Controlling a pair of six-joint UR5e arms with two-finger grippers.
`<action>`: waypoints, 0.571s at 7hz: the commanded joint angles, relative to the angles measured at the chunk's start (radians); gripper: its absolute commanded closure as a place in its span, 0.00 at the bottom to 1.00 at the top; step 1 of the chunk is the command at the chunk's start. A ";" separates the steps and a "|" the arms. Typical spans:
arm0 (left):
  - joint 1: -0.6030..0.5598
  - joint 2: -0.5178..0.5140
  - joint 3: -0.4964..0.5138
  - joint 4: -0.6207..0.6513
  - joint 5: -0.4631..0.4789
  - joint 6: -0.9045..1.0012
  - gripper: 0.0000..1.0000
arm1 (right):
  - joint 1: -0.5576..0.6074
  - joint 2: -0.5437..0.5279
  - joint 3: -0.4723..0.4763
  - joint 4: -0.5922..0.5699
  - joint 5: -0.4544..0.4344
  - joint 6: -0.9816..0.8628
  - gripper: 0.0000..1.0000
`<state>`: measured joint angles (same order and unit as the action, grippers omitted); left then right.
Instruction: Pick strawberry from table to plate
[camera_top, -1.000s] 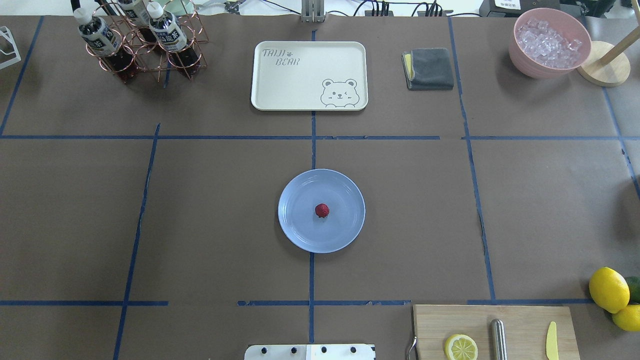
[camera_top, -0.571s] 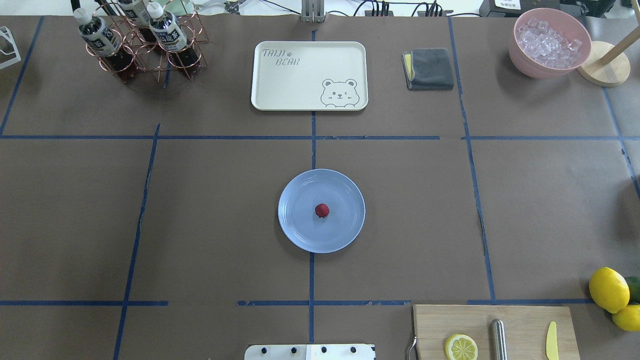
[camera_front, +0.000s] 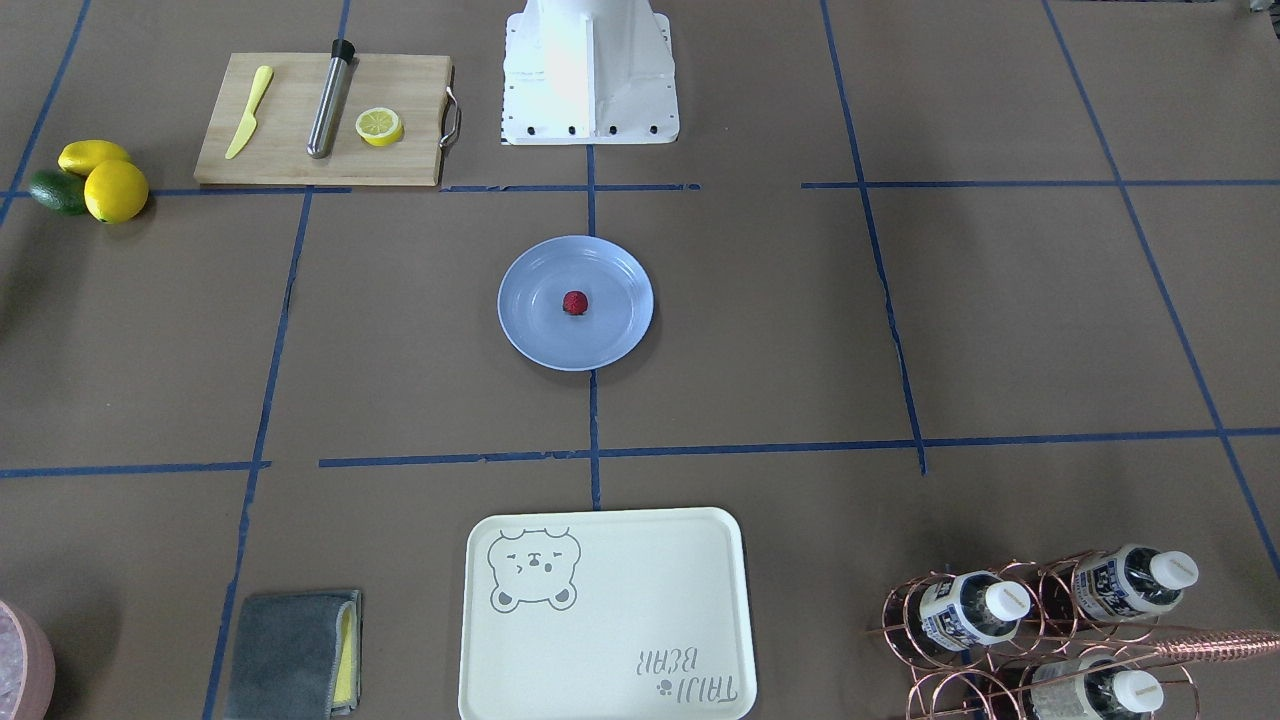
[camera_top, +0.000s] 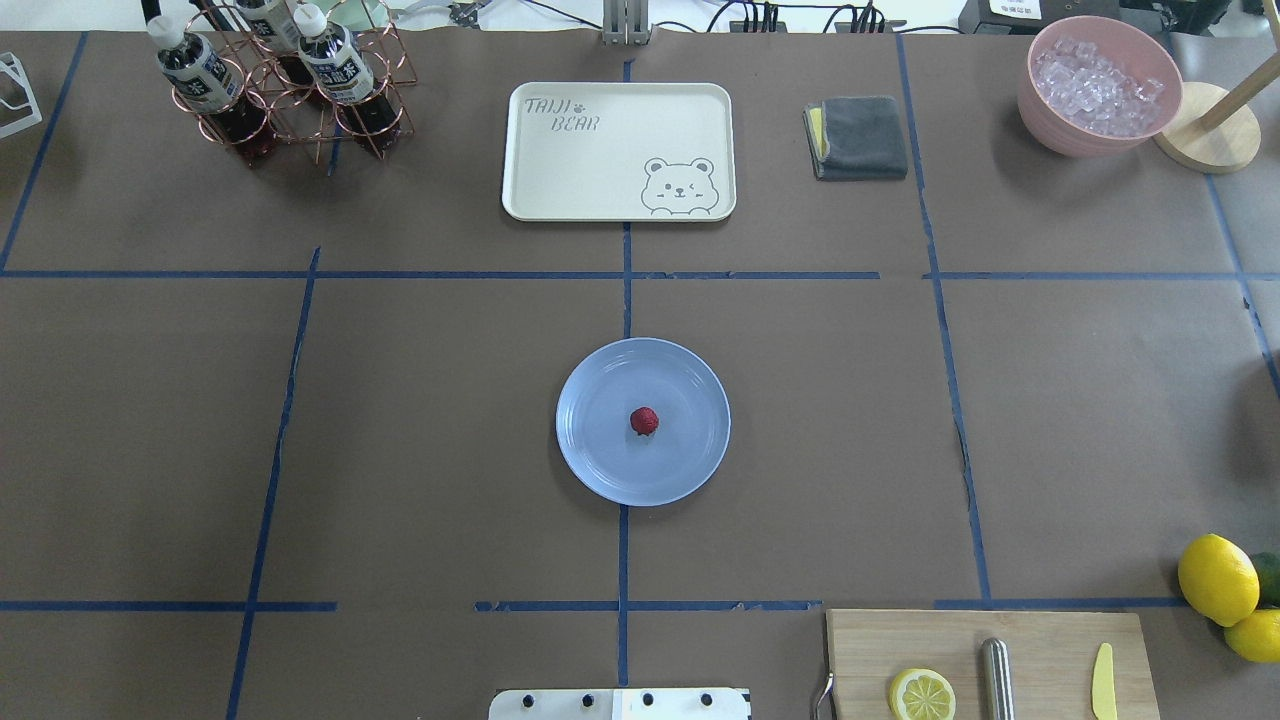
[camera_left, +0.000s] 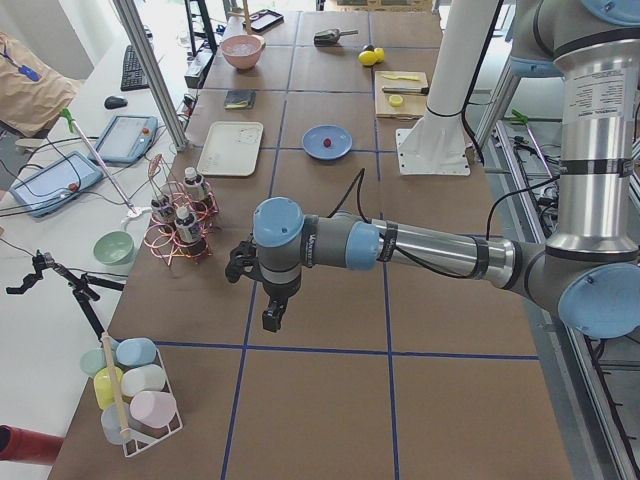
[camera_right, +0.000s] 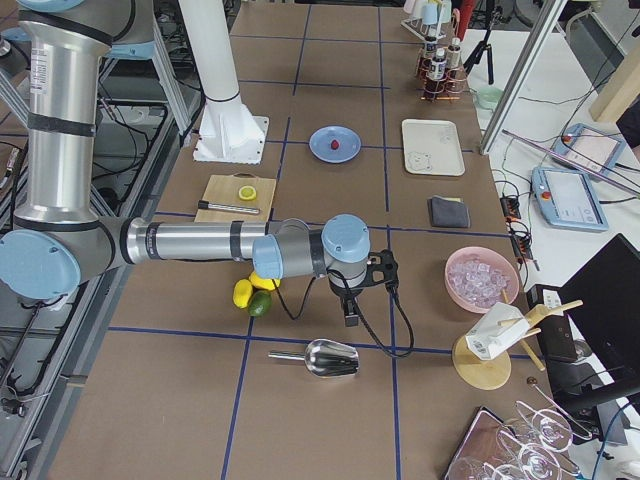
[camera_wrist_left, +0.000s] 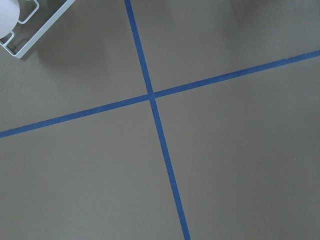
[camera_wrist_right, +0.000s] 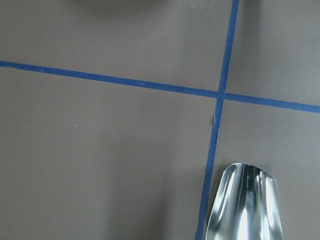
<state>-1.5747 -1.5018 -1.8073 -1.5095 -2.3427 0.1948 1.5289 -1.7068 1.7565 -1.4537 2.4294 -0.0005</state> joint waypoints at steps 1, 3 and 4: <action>-0.001 0.005 -0.006 -0.001 0.002 0.000 0.00 | -0.004 0.001 0.001 0.000 0.005 0.005 0.00; -0.001 0.003 -0.006 0.000 0.002 -0.002 0.00 | -0.012 0.001 0.001 -0.005 0.007 0.013 0.00; -0.001 0.005 -0.004 0.000 0.002 -0.002 0.00 | -0.012 0.001 0.000 0.003 -0.004 0.049 0.00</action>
<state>-1.5753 -1.4979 -1.8123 -1.5099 -2.3409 0.1935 1.5189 -1.7058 1.7577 -1.4554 2.4328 0.0191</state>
